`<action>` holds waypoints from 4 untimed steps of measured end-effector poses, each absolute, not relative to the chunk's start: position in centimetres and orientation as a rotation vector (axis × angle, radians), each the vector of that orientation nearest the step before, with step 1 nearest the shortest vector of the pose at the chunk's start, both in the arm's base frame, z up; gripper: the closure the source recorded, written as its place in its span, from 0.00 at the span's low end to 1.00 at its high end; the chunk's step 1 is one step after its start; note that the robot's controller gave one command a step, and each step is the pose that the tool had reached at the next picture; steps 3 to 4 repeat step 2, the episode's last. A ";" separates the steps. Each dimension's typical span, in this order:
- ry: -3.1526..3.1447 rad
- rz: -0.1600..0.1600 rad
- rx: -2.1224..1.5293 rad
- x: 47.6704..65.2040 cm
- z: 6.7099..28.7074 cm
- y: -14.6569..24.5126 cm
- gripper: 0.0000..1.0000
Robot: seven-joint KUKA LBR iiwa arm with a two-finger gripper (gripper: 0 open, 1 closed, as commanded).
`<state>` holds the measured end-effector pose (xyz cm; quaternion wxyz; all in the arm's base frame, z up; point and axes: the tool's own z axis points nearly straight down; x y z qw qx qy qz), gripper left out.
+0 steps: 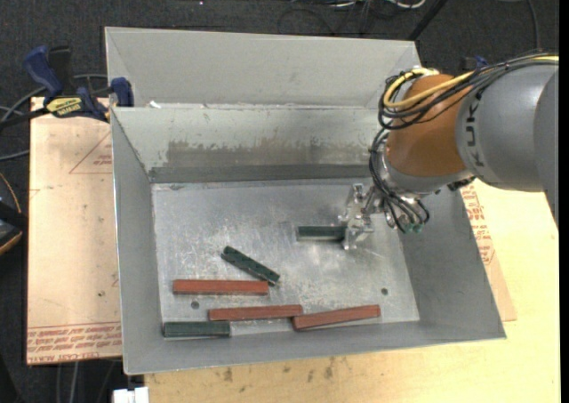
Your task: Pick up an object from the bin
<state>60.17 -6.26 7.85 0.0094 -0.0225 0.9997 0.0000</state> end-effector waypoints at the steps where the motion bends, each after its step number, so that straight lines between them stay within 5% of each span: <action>1: 3.122 -0.001 -0.071 60.2 7.8 -6.3 1.00; 2: 3.128 -0.002 -0.082 60.3 26.0 -6.4 1.00; 4: 3.128 -0.002 -0.082 60.3 26.0 -6.4 1.00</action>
Offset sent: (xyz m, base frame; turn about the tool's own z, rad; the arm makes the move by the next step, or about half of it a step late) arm -0.0017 -0.0021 0.1764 -0.0068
